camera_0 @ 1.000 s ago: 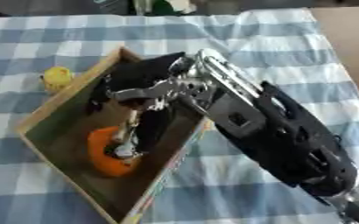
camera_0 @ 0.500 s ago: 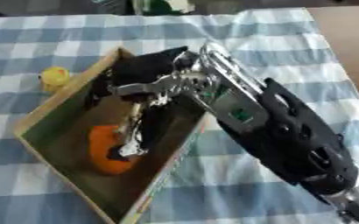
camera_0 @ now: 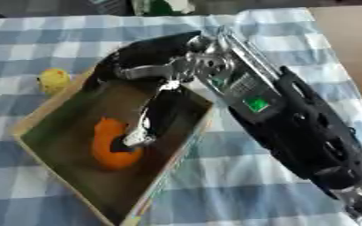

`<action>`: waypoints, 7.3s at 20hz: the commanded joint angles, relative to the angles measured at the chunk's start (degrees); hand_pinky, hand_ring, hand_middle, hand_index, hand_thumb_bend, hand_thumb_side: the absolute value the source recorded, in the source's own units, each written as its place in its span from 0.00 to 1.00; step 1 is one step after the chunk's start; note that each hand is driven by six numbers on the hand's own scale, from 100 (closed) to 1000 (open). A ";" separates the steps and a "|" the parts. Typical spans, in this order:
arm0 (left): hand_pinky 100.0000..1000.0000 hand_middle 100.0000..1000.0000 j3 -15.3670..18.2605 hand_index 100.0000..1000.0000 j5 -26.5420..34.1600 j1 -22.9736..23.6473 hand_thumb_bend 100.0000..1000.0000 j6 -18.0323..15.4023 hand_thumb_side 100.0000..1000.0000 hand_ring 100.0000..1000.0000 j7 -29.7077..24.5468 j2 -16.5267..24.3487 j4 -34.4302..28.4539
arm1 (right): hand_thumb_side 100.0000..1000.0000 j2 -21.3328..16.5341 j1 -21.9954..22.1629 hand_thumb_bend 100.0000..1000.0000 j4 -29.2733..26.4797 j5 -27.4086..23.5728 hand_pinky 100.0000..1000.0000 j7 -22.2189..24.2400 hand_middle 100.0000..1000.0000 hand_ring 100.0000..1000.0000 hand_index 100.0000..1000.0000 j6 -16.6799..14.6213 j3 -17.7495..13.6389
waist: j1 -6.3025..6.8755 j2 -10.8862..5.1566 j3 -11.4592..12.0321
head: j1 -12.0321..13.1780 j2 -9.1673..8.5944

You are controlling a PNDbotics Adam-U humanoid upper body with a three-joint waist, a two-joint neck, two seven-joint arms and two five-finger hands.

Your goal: Pick up objects on the table and place them in the box.

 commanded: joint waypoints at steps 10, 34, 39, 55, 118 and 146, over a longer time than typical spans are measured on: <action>0.44 0.73 0.03 0.75 -0.25 -0.46 0.00 0.06 0.76 0.79 -0.39 0.69 -0.94 | 0.72 -4.65 -0.86 0.09 -10.34 -6.63 0.80 -6.47 0.83 0.90 0.92 7.49 -10.62 | 0.38 -1.70 -0.40 | 0.59 -0.39; 0.44 0.74 0.47 0.75 -1.02 0.29 0.00 0.52 0.75 0.80 -0.09 1.40 -0.94 | 0.73 -23.28 14.20 0.00 -20.39 -22.87 0.68 -68.54 0.75 0.80 0.82 17.55 -24.09 | 2.14 -0.98 -2.77 | 6.93 0.41; 0.44 0.74 0.46 0.75 -1.17 -0.05 0.00 0.58 0.75 0.80 -0.10 2.15 -0.94 | 0.73 -25.12 17.85 0.00 -20.39 -24.76 0.66 -75.24 0.74 0.79 0.82 15.15 -25.58 | 2.38 -0.70 -3.01 | 8.25 -0.15; 0.48 0.71 0.03 0.77 -12.45 -8.28 0.00 6.13 0.68 0.76 -3.45 13.54 -0.94 | 0.69 -25.43 27.69 0.00 -20.39 -29.61 0.66 -88.54 0.71 0.76 0.78 -0.62 -28.74 | 2.39 -0.47 -4.91 | 9.02 -0.93; 0.80 0.81 -9.91 0.99 -46.77 -36.25 0.69 -4.71 0.56 0.86 -84.70 21.87 44.34 | 0.66 -23.11 31.00 0.00 -20.39 -31.07 0.66 -87.78 0.68 0.76 0.75 -1.23 -29.60 | 2.72 -1.37 -7.57 | 10.07 -1.23; 0.70 0.75 -8.28 0.92 -42.65 -34.88 0.41 -1.44 0.41 0.79 -93.11 22.38 50.13 | 0.66 -22.24 31.97 0.00 -20.39 -31.60 0.66 -87.34 0.67 0.76 0.75 -0.60 -30.38 | 2.66 -0.46 -8.07 | 10.08 -1.77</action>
